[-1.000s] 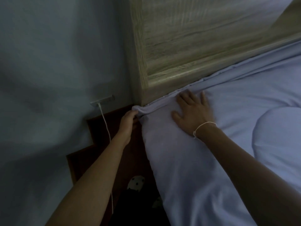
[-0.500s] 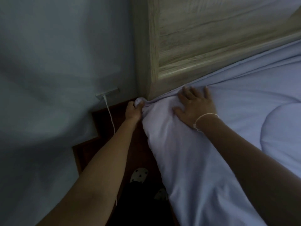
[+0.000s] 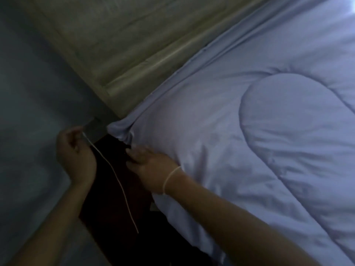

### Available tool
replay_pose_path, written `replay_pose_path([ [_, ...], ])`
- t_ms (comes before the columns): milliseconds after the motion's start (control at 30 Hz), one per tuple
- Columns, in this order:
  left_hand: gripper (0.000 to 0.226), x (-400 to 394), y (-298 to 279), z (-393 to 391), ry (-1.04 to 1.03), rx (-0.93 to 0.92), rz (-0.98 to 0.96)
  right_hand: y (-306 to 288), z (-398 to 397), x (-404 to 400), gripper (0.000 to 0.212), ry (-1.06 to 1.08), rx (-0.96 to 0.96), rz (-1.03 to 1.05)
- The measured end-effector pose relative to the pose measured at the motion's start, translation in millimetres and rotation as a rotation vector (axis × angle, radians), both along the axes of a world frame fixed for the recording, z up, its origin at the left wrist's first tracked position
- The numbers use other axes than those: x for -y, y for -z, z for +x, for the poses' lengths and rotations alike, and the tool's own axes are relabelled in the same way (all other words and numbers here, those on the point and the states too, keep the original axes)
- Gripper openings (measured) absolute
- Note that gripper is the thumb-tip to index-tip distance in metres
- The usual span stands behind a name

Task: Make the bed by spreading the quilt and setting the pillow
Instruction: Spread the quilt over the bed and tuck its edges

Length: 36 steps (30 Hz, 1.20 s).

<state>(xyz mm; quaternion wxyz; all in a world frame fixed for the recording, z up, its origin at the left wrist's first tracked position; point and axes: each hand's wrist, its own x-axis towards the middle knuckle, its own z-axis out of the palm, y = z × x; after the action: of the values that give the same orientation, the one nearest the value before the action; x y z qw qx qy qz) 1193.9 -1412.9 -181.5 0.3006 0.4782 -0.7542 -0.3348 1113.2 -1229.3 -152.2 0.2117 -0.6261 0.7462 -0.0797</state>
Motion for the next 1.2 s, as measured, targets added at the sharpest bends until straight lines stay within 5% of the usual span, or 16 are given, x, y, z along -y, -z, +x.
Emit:
replay_pose_path([
  [100, 0.027, -36.1, -26.8, -26.2, 0.299, -0.018, -0.139, -26.5, -47.6, -58.5, 0.045, 0.283, -0.263, -0.321],
  [233, 0.032, -80.2, -39.0, -92.4, 0.773, -0.02, -0.133, -22.0, -84.0, -147.1, 0.056, 0.702, -0.41, -0.02],
  [367, 0.063, -100.3, -15.9, -150.9, 1.034, 0.339, -0.043, 6.7, -2.0, -156.8, 0.063, 0.566, -0.372, 0.059],
  [567, 0.058, -94.3, -0.8, -159.4, 1.055, 0.476, -0.213, 53.2, 81.0, -141.1, 0.065, 0.017, -0.314, 0.136],
  [733, 0.059, -89.4, 0.8, -163.0, 1.065, 0.488, -0.259, 15.6, 77.8, -174.4, 0.056, 0.344, -0.298, -0.146],
  [900, 0.06, -91.8, 5.0, -156.6, 1.012, 0.501, -0.279, 25.7, 80.7, -236.0, 0.112, 0.319, -0.416, 0.156],
  [1033, 0.067, -95.2, 5.4, -146.3, 0.928, 0.505, -0.184, 37.9, 90.2, -225.0, 0.062, 0.398, -0.466, -0.008],
  [1200, 0.063, -114.1, 2.8, -86.0, 0.789, 0.48, -0.026, 43.2, 88.3, -230.0, 0.056, 0.383, -0.436, -0.127],
])
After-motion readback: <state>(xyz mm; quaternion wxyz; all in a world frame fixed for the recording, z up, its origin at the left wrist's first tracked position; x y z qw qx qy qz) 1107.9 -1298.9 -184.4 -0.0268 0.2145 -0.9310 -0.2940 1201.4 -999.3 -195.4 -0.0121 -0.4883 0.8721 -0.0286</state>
